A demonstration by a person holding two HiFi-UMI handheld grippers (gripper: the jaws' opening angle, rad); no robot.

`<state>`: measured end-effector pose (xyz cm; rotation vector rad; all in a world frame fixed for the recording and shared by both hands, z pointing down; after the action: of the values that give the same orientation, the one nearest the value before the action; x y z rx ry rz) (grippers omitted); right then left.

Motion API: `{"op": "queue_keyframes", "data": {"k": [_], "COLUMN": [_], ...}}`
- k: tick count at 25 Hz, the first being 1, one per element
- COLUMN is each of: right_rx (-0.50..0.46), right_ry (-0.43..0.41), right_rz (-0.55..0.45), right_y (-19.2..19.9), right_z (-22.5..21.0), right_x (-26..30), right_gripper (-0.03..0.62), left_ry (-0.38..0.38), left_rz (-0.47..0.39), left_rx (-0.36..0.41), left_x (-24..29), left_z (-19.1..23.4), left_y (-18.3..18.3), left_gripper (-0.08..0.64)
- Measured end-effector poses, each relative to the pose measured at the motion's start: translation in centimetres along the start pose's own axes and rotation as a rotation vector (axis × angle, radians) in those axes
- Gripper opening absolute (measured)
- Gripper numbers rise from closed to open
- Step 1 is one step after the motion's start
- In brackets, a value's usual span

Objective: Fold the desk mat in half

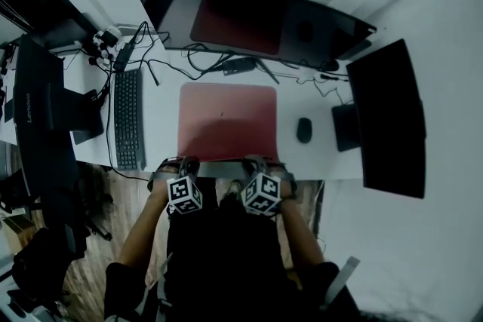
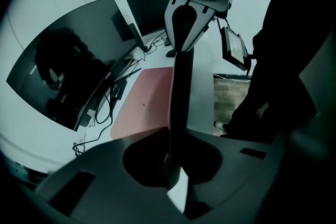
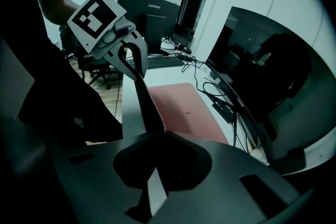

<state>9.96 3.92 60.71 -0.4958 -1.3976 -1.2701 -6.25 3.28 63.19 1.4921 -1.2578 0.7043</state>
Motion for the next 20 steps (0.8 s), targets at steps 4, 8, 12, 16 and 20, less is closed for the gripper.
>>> {"op": "queue_keyframes", "data": {"k": [4,8,12,16,20], "right_rx": [0.018,0.048,0.070,0.094,0.095], "right_ry": [0.028,0.056,0.108,0.163,0.181], "right_rz": [0.016,0.016,0.030,0.038,0.030], "right_y": [-1.2,-2.0,-2.9,-3.8,-4.4], "right_z": [-1.6,-2.9,-4.4,-6.1,-7.2], "right_x": [-0.2,-0.6,-0.9,-1.2,-1.7], "right_gripper": [0.017,0.017,0.017,0.017,0.017], "left_ry": [0.014,0.031,0.004,-0.035,-0.050], "left_rz": [-0.028,-0.070,-0.089,-0.102,-0.115], "left_rx": [0.026,0.043,0.093,0.127,0.132], "left_x": [-0.4,-0.9,-1.3,-1.5,-2.0], "left_z": [1.7,3.1,4.8,6.3,8.0], "left_y": [-0.2,-0.5,-0.9,-1.4,-2.0], "left_gripper": [0.020,0.020,0.020,0.020,0.020]}}
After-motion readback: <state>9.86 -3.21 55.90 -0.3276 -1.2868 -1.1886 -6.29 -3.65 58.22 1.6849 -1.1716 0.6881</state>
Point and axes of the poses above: the fingertips, and each gripper's own axes: x forward along the fingers, z to its left, y out of its underside, the point moved 3 cm from there along -x, backward along the fingers, and after that the axes turned 2 degrees about x, right-handed, at the moved point
